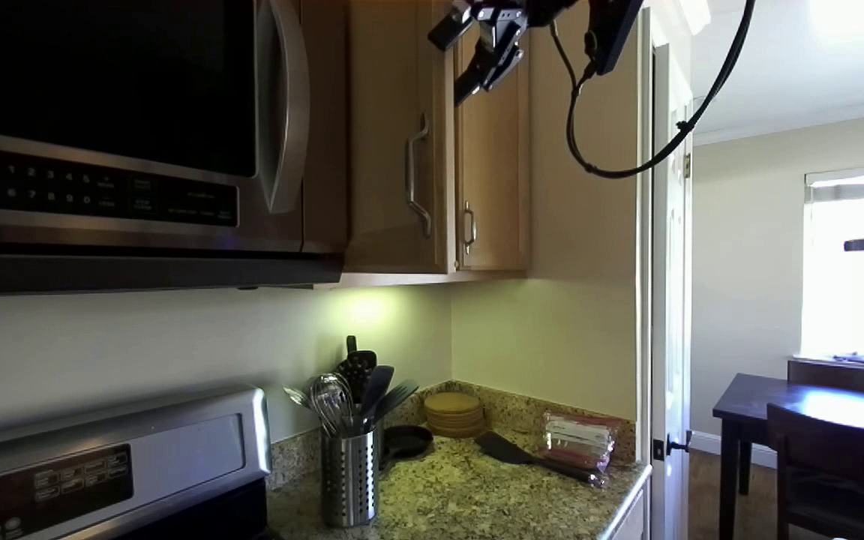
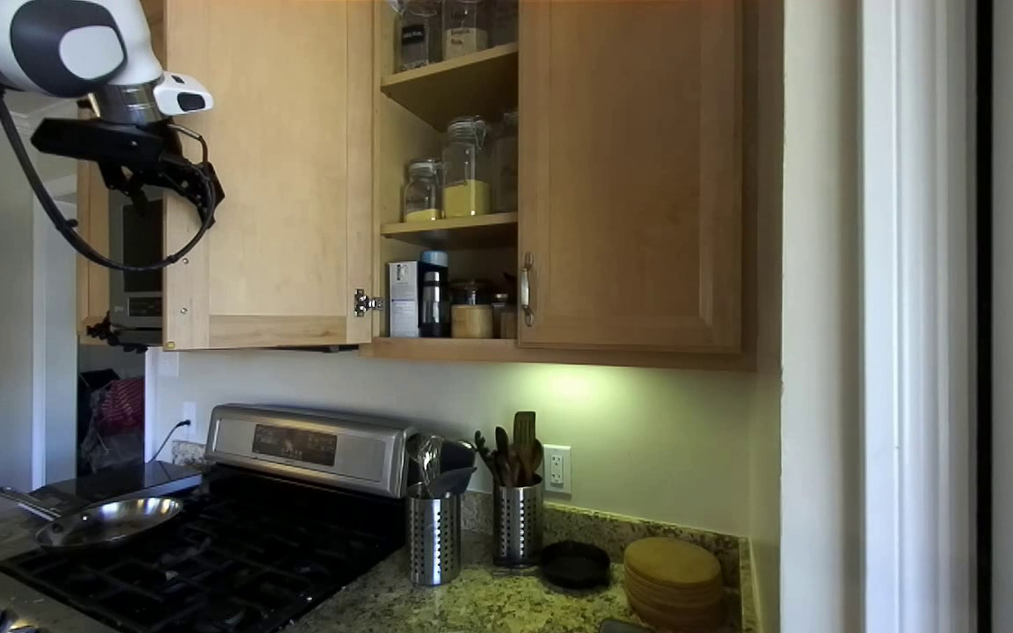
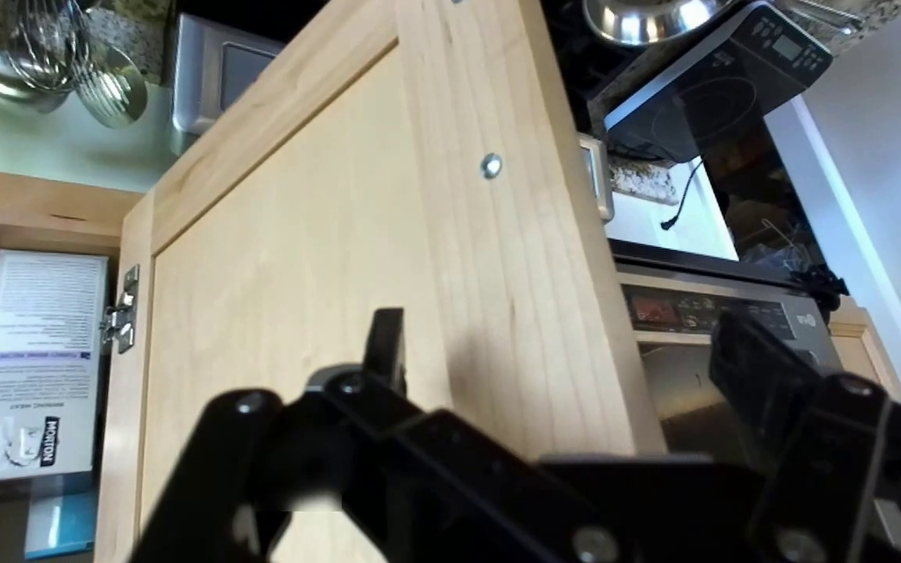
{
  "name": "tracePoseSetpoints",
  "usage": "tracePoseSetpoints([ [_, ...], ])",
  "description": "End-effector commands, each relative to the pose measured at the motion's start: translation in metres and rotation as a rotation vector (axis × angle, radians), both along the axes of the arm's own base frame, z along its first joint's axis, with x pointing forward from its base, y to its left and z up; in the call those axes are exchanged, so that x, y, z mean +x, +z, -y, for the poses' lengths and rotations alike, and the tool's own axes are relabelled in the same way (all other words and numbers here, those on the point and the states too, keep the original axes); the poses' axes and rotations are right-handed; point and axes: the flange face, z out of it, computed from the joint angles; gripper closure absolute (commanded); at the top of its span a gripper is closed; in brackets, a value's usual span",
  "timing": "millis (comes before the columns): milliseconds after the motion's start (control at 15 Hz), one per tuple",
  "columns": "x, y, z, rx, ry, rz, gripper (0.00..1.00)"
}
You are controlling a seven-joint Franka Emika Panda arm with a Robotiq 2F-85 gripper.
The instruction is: Close the top left cupboard door
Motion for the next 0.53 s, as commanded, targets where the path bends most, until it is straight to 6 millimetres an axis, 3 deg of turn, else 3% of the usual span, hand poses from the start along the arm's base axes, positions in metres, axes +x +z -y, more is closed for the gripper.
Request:
tracePoseSetpoints([
  [0, 0.009, 0.001, -0.008, 0.016, -0.043, 0.023, 0.00],
  [200, 0.014, 0.000, -0.008, 0.006, -0.070, 0.047, 0.00],
  [467, 0.020, 0.004, 0.008, -0.039, -0.153, 0.088, 0.00],
])
